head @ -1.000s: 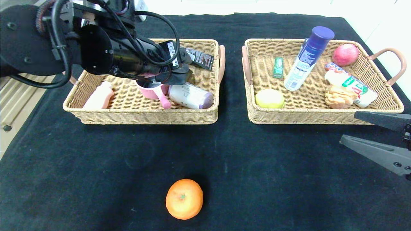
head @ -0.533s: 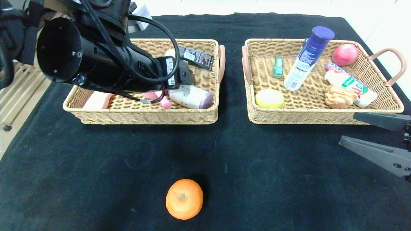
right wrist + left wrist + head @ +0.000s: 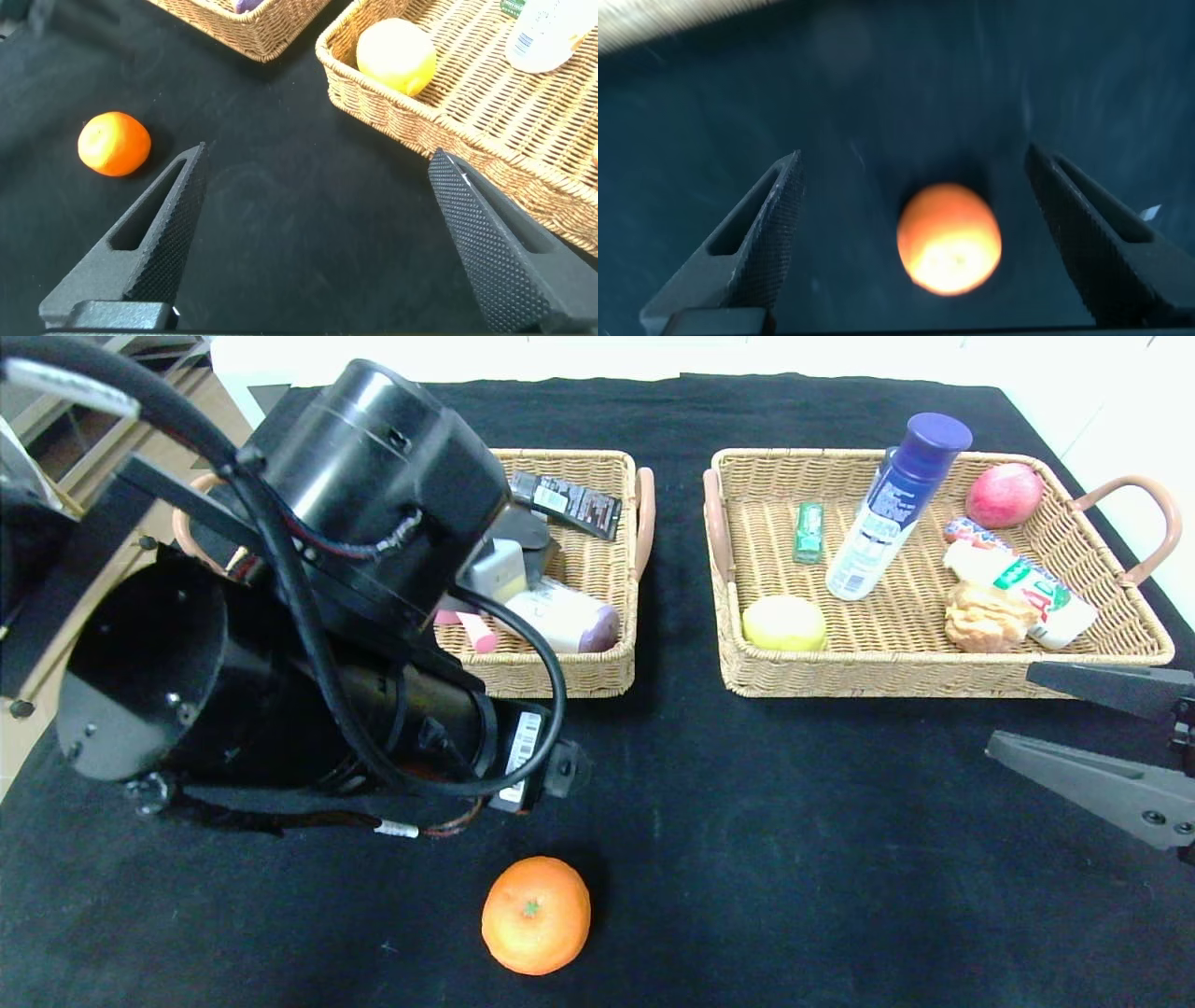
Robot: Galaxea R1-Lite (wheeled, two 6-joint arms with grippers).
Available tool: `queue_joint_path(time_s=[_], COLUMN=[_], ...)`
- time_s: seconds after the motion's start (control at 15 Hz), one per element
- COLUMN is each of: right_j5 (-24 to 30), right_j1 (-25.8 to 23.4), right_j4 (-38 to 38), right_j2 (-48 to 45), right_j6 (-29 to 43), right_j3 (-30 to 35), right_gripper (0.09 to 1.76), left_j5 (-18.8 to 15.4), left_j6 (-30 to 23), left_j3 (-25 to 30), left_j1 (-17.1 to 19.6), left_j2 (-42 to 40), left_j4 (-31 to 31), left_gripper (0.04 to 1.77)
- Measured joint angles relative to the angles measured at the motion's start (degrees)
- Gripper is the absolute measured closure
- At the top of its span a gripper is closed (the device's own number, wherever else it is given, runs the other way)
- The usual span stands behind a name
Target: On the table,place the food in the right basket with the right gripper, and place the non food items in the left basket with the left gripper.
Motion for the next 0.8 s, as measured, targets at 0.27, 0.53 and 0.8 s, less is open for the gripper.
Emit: queue_joint_path(time_s=[0.27, 0.53, 0.8], right_j5=[-0.02, 0.00, 0.00], right_j1=[0.00, 0.00, 0.00], right_j4=[0.05, 0.07, 0.05], right_j2=[0.04, 0.11, 0.11], right_j6=[0.00, -0.02, 0.01], right_j3=[0.00, 0.06, 0.11], right_gripper=[0.14, 0.14, 0.14], left_j5=[-0.05, -0.05, -0.35], left_j6=[-2.79, -4.41, -7.50], left_j3=[5.49, 8.64, 12.34], left_j1=[-3.15, -5.28, -6.68], left_j2=[0.33, 0.39, 1.52], left_j4=[0.02, 0.45, 0.30], left_gripper=[0.11, 0.10, 0.10])
